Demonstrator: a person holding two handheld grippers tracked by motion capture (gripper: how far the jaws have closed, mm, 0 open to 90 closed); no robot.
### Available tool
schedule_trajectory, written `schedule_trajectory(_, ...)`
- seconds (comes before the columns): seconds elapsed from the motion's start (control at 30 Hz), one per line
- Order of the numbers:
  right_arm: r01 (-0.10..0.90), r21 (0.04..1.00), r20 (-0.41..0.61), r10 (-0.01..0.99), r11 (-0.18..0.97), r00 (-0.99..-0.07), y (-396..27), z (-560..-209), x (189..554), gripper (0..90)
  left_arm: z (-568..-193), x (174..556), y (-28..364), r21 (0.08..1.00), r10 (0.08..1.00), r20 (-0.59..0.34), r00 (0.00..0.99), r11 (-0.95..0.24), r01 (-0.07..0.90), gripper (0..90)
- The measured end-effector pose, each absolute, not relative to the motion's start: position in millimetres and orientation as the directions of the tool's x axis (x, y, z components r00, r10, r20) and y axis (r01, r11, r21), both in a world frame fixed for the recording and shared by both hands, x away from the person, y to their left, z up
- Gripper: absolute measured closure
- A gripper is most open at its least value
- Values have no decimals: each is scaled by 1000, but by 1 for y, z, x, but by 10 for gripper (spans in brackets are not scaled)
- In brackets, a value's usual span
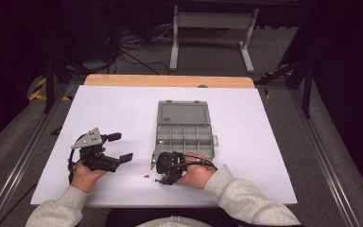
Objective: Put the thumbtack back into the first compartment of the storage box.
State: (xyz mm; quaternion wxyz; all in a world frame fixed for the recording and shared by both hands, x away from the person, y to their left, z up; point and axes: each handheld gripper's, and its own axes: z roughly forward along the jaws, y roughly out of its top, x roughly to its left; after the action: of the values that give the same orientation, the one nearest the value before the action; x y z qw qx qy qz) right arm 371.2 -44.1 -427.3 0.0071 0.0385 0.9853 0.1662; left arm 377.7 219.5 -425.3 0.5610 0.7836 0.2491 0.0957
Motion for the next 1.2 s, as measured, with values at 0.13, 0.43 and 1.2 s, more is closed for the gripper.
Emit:
schedule_trajectory(0.13, 68, 326, -13, 77, 943, -997, -43, -428, 371, 738, -425, 378, 220, 927, 497, -130, 858, -246, 282, 58)
schedule_trajectory(0.43, 73, 324, -2, 78, 943, -997, -43, -428, 373, 816, -426, 378, 220, 927, 496, -134, 858, -244, 286, 58)
schedule_trajectory(1.2, 85, 350, -2, 92, 933, -996, -47, -391, 391, 818, -426, 378, 220, 929, 499, -131, 857, -241, 282, 58)
